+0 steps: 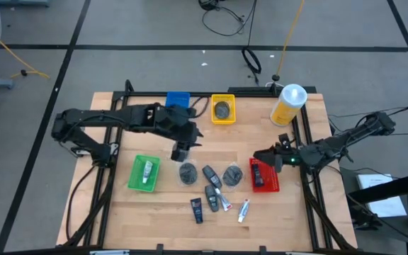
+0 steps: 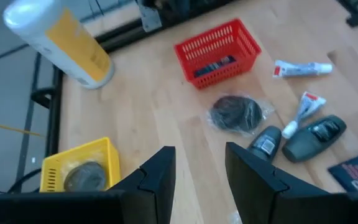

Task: Pick & Place Travel size toiletries
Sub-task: Put the gray deodorant into the blue bin

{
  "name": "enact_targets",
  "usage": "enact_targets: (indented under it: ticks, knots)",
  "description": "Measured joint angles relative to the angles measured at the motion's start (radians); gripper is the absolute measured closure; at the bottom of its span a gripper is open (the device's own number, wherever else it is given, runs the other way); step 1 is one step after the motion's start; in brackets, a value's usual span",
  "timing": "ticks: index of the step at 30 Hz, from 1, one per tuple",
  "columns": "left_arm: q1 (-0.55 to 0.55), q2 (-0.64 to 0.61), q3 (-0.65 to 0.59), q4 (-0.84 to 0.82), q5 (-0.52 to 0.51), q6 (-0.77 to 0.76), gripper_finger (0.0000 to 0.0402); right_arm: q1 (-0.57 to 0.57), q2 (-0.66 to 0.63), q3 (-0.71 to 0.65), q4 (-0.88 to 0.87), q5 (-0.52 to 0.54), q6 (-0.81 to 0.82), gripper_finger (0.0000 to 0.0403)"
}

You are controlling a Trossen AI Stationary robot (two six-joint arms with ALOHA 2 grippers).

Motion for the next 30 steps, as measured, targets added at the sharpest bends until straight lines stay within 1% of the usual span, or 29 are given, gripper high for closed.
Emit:
enact_targets:
  ticks: [3, 8, 10, 14, 16, 19, 22, 28, 30]
  knots:
    - [-0.001, 0.06, 0.053, -0.022, 0.0, 0.001, 0.0266, -0.022, -0.009, 0.0, 0.021, -0.002, -0.037, 0.0264]
    - [-0.007, 0.119, 0.07, -0.011, 0.003, -0.026, 0.0266, -0.039, -0.013, 0.0, 0.046, -0.004, -0.068, 0.0264]
    - [-0.011, 0.139, 0.07, -0.015, 0.019, -0.023, 0.0265, -0.039, -0.013, 0.0, 0.046, -0.005, -0.079, 0.0264]
    - [-0.02, 0.187, 0.07, -0.022, 0.101, -0.023, 0.0265, -0.039, -0.013, 0.0, 0.046, -0.005, -0.081, 0.0264]
    - [-0.029, 0.209, 0.07, -0.012, 0.112, -0.019, 0.026, -0.039, -0.013, 0.0, 0.046, -0.005, -0.081, 0.0264]
    - [-0.044, 0.244, 0.07, -0.008, 0.096, -0.017, 0.024, -0.039, -0.012, 0.0, 0.046, -0.004, -0.081, 0.0264]
    - [-0.058, 0.275, 0.07, -0.007, 0.077, -0.015, 0.0209, -0.038, -0.012, 0.0, 0.045, -0.002, -0.081, 0.0264]
    - [-0.084, 0.34, 0.07, 0.007, -0.016, 0.003, 0.0144, -0.049, -0.011, 0.0, 0.039, -0.001, -0.081, 0.0264]
    - [-0.089, 0.364, 0.07, 0.013, -0.015, 0.025, 0.0129, -0.054, -0.011, 0.0, 0.039, -0.001, -0.081, 0.0264]
